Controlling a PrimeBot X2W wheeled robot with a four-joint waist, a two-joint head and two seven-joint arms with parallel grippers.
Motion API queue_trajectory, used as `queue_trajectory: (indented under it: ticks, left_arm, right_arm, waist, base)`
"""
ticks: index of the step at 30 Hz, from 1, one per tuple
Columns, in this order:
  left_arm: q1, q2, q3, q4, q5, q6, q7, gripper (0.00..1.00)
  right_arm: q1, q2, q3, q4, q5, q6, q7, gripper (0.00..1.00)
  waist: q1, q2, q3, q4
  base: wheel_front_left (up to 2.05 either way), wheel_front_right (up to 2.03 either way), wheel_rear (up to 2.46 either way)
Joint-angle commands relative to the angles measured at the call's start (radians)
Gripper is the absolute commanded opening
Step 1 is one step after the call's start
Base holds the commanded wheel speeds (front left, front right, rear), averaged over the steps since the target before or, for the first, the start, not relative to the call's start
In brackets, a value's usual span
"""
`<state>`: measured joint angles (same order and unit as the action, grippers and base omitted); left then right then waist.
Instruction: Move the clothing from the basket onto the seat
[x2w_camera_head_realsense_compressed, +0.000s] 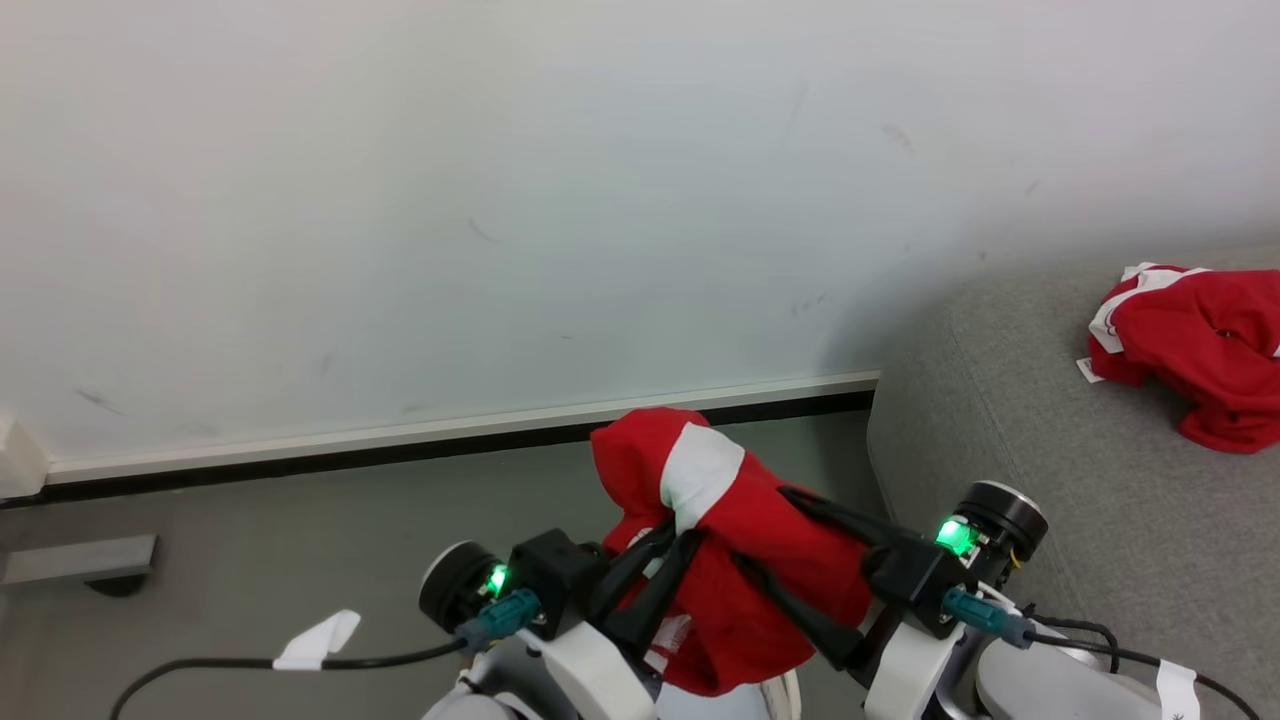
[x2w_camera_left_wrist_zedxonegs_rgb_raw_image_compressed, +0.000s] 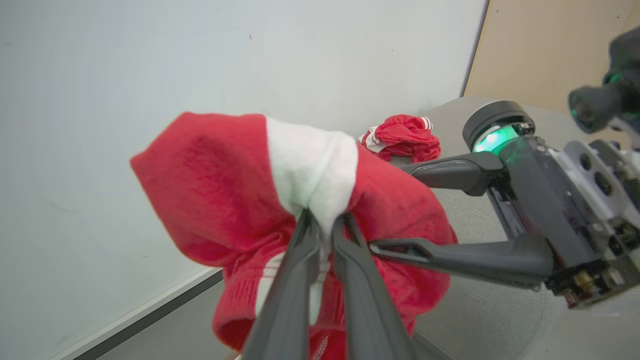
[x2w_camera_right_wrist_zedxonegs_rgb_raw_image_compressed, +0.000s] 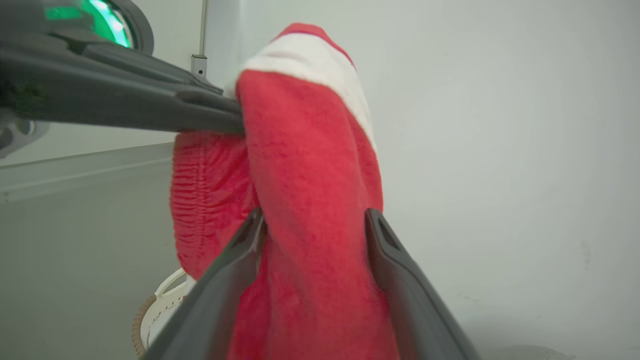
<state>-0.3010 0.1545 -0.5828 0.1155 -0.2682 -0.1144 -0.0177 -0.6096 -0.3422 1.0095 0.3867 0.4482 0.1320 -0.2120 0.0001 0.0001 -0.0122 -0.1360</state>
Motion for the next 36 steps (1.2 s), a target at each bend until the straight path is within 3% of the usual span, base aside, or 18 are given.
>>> queue_trajectory:
  ticks: [1,3,13,16,17,36]
  left_arm:
    - [-0.004,0.005,0.0,-0.009,-0.01,-0.002,0.001,0.0]
    - [-0.004,0.005,-0.003,-0.012,-0.019,-0.003,0.004,0.0]
    - [-0.003,0.015,-0.003,-0.008,-0.029,0.009,-0.004,0.0]
    - [0.0,0.015,-0.002,-0.002,-0.024,0.017,-0.014,0.95]
    - [0.001,0.017,-0.004,0.002,-0.019,0.019,-0.017,1.0]
    - [-0.004,0.022,0.002,0.053,-0.017,0.061,-0.061,1.0]
  right_arm:
    - [-0.008,0.002,-0.002,0.009,0.014,-0.003,-0.002,0.65]
    - [-0.009,0.011,-0.012,0.019,0.026,-0.003,-0.009,0.0]
    - [-0.015,0.014,-0.01,0.036,0.104,-0.003,-0.018,0.0]
    - [-0.01,0.01,-0.02,0.03,0.131,-0.003,-0.025,0.0]
    - [-0.009,0.007,-0.024,0.03,0.135,-0.003,-0.028,0.0]
    - [0.029,-0.044,-0.179,-0.021,0.117,-0.003,-0.045,0.0]
  waist:
    - [-0.0001,-0.0001,0.0,0.001]
    - [-0.0001,-0.0001,0.0,0.003]
    - [-0.0001,-0.0001,0.008,-0.001]
    - [-0.0001,-0.0001,0.009,-0.007]
    - [-0.0001,-0.0001,0.01,-0.01]
    - [-0.0001,-0.0001,0.045,-0.171]
  base:
    - [0.0,0.0,0.0]
    - [0.0,0.0,0.0]
    - [0.0,0.0,0.0]
    - [0.0,0.0,0.0]
    - [0.0,0.0,0.0]
    - [0.0,0.0,0.0]
